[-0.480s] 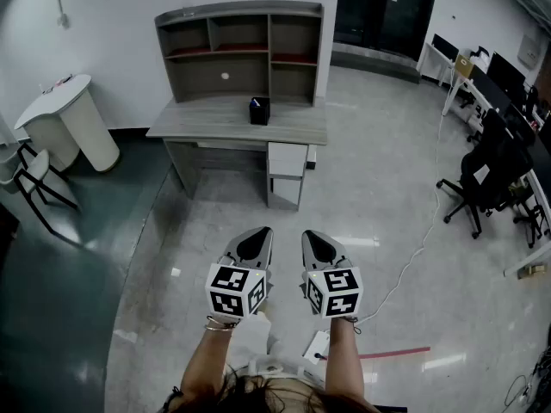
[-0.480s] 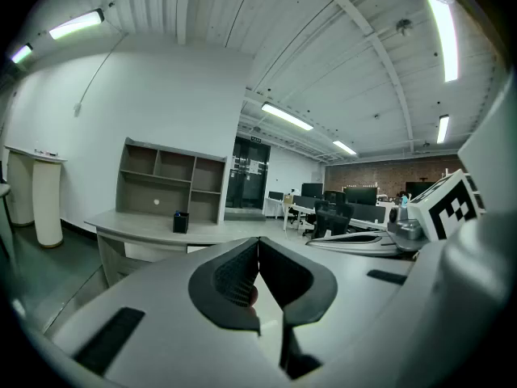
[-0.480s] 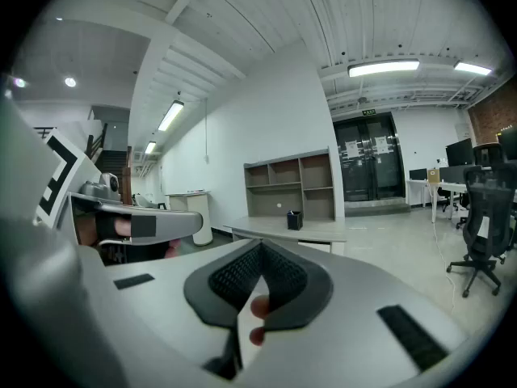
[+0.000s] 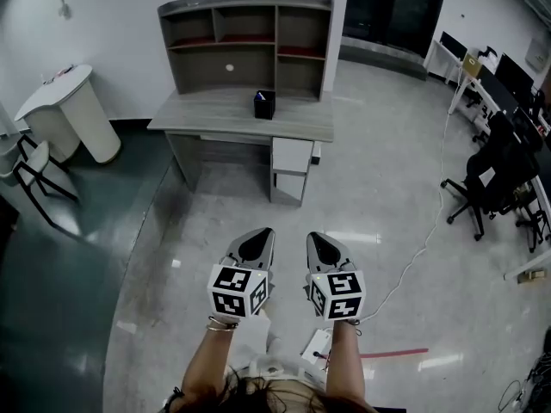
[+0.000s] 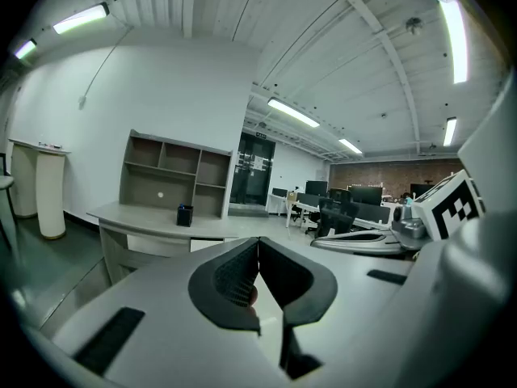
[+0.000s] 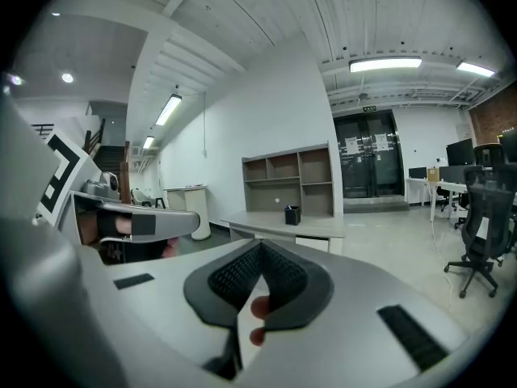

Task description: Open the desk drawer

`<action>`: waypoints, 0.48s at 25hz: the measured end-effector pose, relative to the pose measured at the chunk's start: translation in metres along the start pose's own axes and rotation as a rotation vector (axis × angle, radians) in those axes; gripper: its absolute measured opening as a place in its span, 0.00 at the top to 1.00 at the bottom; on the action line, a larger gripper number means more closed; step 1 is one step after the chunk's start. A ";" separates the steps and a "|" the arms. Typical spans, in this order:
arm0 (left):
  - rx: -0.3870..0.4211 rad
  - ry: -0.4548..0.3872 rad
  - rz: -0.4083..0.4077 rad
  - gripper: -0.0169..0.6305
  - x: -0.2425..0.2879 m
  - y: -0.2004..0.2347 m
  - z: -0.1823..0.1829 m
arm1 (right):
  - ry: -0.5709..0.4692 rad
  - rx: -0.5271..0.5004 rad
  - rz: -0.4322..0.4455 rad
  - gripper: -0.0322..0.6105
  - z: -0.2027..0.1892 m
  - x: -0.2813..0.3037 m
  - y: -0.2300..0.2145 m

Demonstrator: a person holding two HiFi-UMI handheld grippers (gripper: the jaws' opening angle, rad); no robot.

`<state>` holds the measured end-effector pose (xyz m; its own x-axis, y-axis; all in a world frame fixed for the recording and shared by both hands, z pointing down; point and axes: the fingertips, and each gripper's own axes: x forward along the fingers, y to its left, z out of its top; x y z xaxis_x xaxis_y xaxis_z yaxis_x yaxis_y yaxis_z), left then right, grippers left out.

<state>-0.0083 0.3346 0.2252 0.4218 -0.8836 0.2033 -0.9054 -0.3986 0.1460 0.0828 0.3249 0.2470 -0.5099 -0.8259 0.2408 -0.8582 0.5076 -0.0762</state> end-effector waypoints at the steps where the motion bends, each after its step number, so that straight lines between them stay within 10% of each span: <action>1: -0.005 0.003 0.002 0.96 0.002 0.002 -0.002 | 0.003 0.001 0.002 0.92 -0.001 0.002 0.000; 12: -0.026 0.030 0.000 0.96 0.034 0.026 -0.001 | 0.035 -0.003 -0.006 0.92 0.000 0.036 -0.014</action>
<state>-0.0178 0.2943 0.2364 0.4235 -0.8756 0.2324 -0.9040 -0.3917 0.1714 0.0759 0.2880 0.2567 -0.5024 -0.8197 0.2751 -0.8609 0.5037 -0.0715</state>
